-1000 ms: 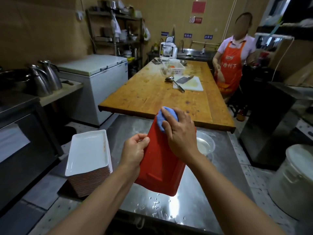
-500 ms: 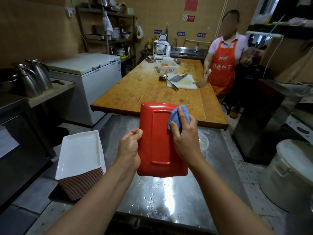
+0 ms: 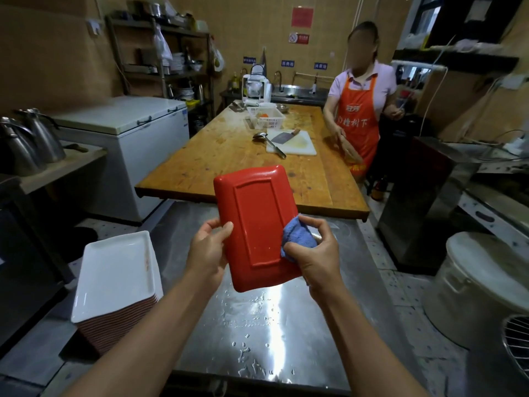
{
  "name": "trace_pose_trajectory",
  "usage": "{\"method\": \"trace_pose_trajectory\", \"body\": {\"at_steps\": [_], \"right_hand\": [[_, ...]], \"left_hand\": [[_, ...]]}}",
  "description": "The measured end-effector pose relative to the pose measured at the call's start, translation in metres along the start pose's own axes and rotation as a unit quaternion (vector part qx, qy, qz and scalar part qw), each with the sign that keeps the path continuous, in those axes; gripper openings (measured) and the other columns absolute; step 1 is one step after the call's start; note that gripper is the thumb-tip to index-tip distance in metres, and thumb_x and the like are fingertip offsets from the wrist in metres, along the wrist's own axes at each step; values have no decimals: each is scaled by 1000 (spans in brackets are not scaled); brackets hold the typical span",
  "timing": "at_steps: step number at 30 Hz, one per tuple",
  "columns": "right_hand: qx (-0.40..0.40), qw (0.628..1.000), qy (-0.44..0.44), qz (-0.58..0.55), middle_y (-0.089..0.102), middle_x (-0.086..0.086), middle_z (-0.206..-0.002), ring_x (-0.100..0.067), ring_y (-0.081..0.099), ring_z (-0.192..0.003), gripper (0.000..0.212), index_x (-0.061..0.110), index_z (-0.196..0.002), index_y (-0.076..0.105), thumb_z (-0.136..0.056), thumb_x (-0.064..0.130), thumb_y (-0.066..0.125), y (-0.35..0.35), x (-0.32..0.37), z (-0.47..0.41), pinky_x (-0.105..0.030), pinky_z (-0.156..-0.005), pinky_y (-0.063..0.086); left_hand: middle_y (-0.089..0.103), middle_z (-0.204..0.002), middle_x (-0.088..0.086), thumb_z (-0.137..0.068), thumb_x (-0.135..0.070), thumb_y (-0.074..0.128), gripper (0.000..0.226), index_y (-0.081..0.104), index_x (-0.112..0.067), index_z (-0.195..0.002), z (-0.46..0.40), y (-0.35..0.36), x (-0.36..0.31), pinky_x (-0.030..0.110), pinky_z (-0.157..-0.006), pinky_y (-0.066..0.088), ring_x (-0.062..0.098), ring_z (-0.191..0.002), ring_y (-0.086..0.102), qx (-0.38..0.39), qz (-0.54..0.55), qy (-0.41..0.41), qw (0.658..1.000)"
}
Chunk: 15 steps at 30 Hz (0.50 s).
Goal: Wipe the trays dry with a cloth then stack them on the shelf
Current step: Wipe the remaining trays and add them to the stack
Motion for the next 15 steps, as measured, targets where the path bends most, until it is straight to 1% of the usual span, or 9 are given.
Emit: {"method": "trace_pose_trajectory", "body": {"at_steps": [2,3,4,6,7,9,11,12,15], "right_hand": [[27,1000,0,11,65,-9,-80,-9,60,-59,51,20,-95,59,-60,-16,67,0,3,-3,-22,-54,50],[46,999,7,17,65,-10,-79,-11,59,-60,50,18,-95,58,-59,-14,68,1,4,-4,-23,-53,49],[68,997,18,24,64,-11,-79,-14,58,-61,49,17,-96,58,-56,-10,68,2,4,-6,-24,-54,48],[120,991,44,36,62,-20,-83,-23,56,-66,49,16,-97,57,-54,-5,65,5,4,-7,-30,-58,46],[144,987,55,47,61,-24,-86,-26,55,-68,50,16,-98,57,-53,-3,65,6,4,-7,-33,-61,45],[192,977,63,73,63,-30,-93,-28,57,-70,51,18,-99,58,-51,1,65,9,8,-8,-36,-63,46],[243,965,56,76,65,-29,-95,-27,61,-73,48,21,-94,61,-52,0,66,14,15,-9,-35,-66,50],[265,960,52,78,66,-28,-95,-27,63,-74,47,21,-93,62,-52,-1,66,17,17,-9,-36,-68,52],[294,950,35,96,66,-27,-97,-28,64,-79,49,16,-97,60,-52,-1,67,23,23,-14,-40,-73,52]], "left_hand": [[67,-76,2,-84,-14,59,27,49,-13,-110,1,4,-5,26,-49,53,14,-58,64,81,-46,-30,995],[68,-78,1,-78,-19,62,36,49,-14,-112,2,4,-11,27,-50,54,14,-60,66,109,-68,-40,991],[68,-82,0,-74,-23,64,44,49,-15,-115,1,3,-19,30,-54,55,15,-64,67,125,-92,-42,987],[67,-90,1,-70,-27,65,57,48,-15,-123,-7,-2,-45,35,-66,56,18,-75,66,125,-143,-21,982],[66,-93,2,-69,-28,67,63,47,-14,-127,-11,-3,-60,37,-71,54,20,-79,64,123,-176,-5,977],[67,-97,4,-60,-33,80,77,49,-17,-129,-16,4,-85,36,-72,51,20,-81,64,147,-264,9,953],[69,-102,8,-41,-42,89,92,56,-18,-123,-15,17,-94,34,-69,53,23,-84,67,197,-339,-10,920],[70,-101,10,-36,-43,91,93,58,-16,-119,-13,23,-93,34,-68,55,24,-84,69,221,-356,-28,907],[72,-96,13,-39,-37,93,84,61,-7,-111,-5,34,-80,33,-65,58,24,-79,71,271,-365,-80,887]]}}
Point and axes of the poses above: each hand's wrist, its own z-axis away from the middle knuckle, its own y-axis out of the palm, x = y × z, the point moved 10 cm from there along -z, towards the middle knuckle
